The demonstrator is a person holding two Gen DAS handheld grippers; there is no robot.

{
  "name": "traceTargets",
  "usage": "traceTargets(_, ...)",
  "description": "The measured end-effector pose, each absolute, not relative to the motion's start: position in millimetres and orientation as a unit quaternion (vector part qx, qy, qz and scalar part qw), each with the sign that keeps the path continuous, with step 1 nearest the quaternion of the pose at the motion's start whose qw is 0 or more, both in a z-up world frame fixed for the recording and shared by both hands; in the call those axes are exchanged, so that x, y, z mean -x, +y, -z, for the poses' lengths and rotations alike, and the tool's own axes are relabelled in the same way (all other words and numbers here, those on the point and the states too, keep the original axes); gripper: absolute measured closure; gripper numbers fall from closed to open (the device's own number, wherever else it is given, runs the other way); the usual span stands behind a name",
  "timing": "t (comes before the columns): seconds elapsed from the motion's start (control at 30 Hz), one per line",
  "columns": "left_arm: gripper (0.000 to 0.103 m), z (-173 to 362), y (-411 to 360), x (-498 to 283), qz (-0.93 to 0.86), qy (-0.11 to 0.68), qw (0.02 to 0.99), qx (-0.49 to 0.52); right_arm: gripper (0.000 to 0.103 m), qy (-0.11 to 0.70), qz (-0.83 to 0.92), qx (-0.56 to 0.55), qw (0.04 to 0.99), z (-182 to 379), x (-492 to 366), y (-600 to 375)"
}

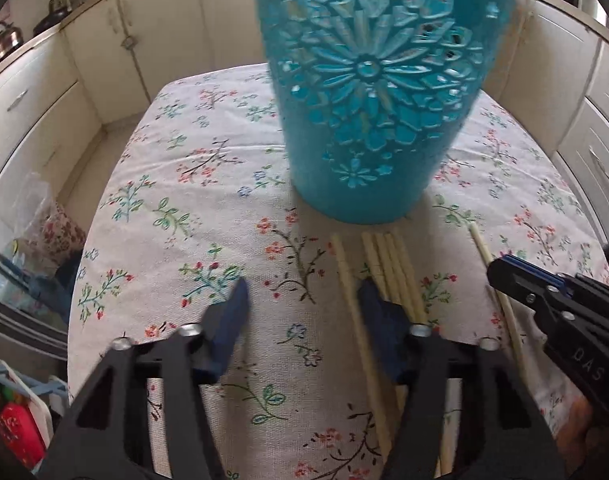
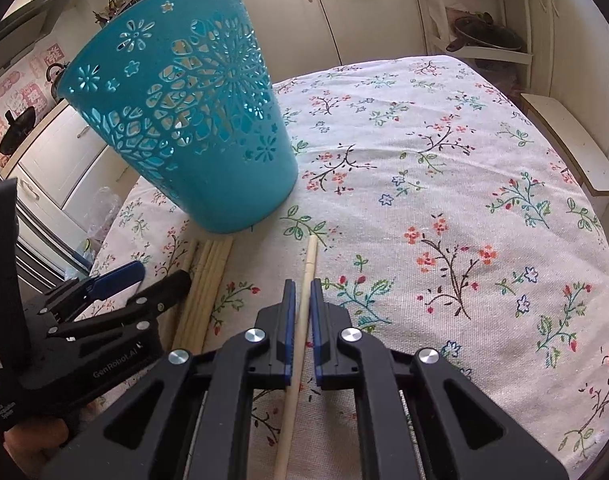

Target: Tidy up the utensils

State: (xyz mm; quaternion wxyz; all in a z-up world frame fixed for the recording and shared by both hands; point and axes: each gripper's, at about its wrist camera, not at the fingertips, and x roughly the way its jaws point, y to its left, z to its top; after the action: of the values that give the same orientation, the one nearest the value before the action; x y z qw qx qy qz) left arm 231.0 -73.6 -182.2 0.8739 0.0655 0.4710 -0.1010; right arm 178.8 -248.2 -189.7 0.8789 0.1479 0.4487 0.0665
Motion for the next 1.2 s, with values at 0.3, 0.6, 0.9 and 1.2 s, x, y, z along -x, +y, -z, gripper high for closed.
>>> traceTargets(0.3, 0.097, 178.0, -67.6, -245.0, 0.148, 0.514, 0.845, -0.009, 0.095, 0.452, -0.066, -0.151, 0.877, 189.8, -178.9, -248.0)
traceTargets(0.6, 0.098, 177.4, -86.6, -238.6, 0.139, 0.511, 0.845, -0.074, 0.091, 0.451, -0.068, -0.142, 0.879, 189.6, -178.7, -245.7)
traceTargets(0.9, 0.098, 102.8, -31.0, -195.5, 0.219, 0.434, 0.872, 0.058, 0.091, 0.445, -0.076, -0.162, 0.878, 190.8, -178.7, -252.5)
traceTargets(1.2, 0.098, -28.5, -27.5, -214.0, 0.247, 0.241, 0.93, 0.128, 0.091, 0.444, -0.078, -0.166, 0.877, 191.2, -178.5, -253.5)
